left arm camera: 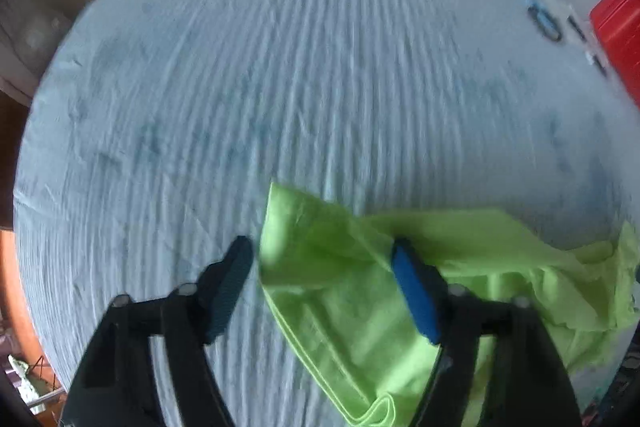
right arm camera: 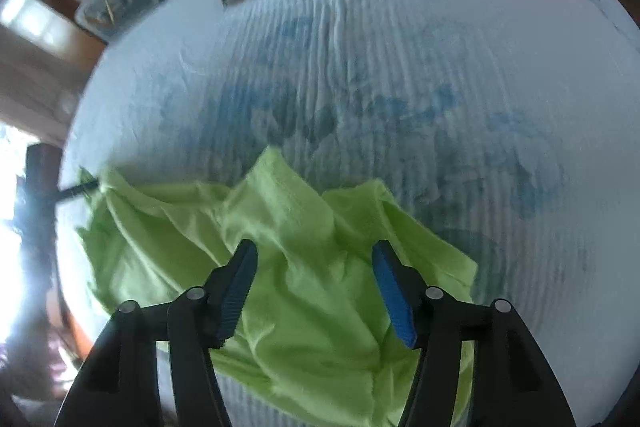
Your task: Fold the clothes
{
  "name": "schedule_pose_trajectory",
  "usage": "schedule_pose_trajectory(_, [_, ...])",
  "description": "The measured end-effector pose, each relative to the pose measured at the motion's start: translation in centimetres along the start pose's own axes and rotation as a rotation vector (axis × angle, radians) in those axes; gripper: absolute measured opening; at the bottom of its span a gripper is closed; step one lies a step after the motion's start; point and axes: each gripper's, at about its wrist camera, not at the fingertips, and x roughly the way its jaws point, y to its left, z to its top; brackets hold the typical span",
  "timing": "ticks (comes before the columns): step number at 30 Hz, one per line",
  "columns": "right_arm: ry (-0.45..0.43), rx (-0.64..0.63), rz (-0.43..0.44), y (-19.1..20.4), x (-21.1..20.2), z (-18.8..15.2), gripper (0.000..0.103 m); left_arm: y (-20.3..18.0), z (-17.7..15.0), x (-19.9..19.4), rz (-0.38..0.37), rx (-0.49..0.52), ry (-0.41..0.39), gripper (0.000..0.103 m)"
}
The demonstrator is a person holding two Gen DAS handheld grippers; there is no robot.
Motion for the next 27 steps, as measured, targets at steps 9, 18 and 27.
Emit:
schedule_pose_trajectory(9, [-0.273, -0.205, -0.182, 2.4, -7.8, 6.4, 0.002, -2.7, 6.9, -6.6, 0.031, 0.046, -0.204, 0.008])
schedule_pose_trajectory(18, [-0.407, -0.189, -0.26, 2.1, -6.9, 21.8, 0.029, -3.0, 21.1, -6.2, 0.086, -0.071, -0.24, 0.008])
schedule_pose_trajectory(27, [-0.293, 0.01, -0.145, -3.5, -6.4, 16.9, 0.052, -4.1, 16.2, -2.8, -0.035, 0.052, -0.077, 0.064])
